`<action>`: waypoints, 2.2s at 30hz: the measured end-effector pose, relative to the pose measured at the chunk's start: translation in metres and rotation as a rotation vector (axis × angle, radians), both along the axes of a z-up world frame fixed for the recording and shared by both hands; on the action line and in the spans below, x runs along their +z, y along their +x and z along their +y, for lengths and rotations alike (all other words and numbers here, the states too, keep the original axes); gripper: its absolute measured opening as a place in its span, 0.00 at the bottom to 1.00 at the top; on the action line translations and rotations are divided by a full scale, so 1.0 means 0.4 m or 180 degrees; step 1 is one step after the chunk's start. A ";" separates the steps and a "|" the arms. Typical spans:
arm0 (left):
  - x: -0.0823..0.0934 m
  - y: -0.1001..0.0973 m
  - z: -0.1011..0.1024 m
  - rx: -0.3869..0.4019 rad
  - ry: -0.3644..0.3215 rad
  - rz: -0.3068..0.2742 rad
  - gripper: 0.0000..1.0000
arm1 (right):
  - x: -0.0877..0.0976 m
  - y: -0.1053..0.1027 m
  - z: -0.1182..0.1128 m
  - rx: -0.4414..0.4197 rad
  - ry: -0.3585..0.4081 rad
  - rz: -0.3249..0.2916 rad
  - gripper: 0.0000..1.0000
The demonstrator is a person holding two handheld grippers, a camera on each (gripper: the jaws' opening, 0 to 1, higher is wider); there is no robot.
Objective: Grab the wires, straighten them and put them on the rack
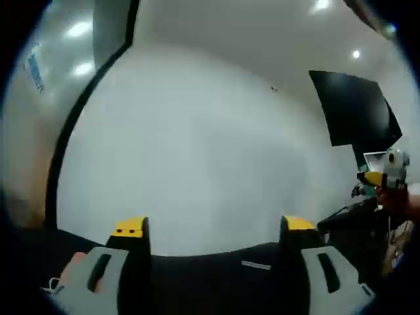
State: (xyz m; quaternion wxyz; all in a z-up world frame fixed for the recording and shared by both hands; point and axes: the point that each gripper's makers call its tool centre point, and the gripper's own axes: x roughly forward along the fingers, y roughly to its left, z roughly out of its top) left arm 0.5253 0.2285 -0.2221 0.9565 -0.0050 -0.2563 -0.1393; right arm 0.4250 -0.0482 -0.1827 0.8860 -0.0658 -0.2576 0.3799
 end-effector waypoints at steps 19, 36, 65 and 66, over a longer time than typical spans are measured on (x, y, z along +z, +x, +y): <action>-0.156 0.059 0.043 -0.0488 -0.0798 0.0315 0.25 | -0.220 0.182 0.557 0.1546 -0.2586 0.1049 0.05; -0.156 0.051 0.046 -0.0450 -0.0806 0.0314 0.23 | -0.580 0.263 0.470 0.1562 -0.4211 0.2361 0.13; -0.219 0.091 -0.023 -0.0668 -0.0559 0.0781 0.22 | -0.206 0.374 0.273 0.0913 -0.0359 0.2007 0.01; -0.223 0.092 -0.029 -0.0675 -0.0530 0.0809 0.22 | -0.209 0.348 0.266 0.0883 -0.0361 0.2003 0.01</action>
